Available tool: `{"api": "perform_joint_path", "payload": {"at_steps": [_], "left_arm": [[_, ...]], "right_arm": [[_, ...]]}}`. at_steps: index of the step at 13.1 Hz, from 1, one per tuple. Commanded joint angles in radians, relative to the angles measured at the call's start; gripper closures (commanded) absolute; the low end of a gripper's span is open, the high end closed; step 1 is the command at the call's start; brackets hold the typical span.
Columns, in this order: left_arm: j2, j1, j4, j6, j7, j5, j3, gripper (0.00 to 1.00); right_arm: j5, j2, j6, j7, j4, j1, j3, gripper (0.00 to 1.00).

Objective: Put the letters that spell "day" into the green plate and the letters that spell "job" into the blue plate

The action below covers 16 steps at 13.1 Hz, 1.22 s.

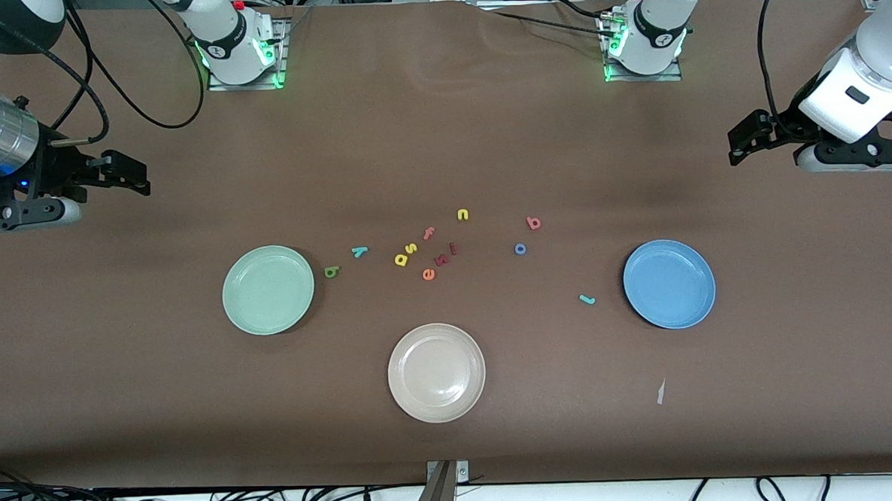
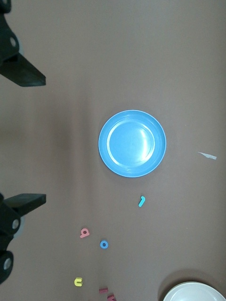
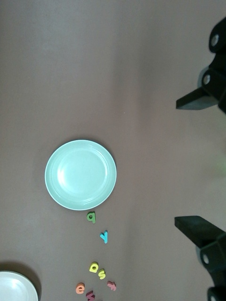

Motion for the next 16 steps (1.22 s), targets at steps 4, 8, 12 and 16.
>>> {"api": "perform_joint_path", "payload": {"at_steps": [4,8,12,16], "left_arm": [[-0.004,0.002,0.011,-0.017,0.017,-0.001,0.002,0.00],[-0.004,0.002,0.011,-0.017,0.019,-0.001,0.002,0.00],[-0.004,0.002,0.011,-0.019,0.017,-0.001,0.002,0.00],[-0.004,0.003,0.011,-0.019,0.022,-0.003,0.003,0.00]], "right_arm": [[0.000,-0.004,-0.009,-0.001,0.001,-0.012,0.010,0.00],[0.000,-0.004,-0.009,-0.001,0.001,-0.010,0.010,0.00],[0.000,-0.004,-0.009,0.001,0.001,-0.010,0.010,0.00],[0.016,0.010,-0.009,0.003,0.003,-0.004,0.013,0.00]]}}
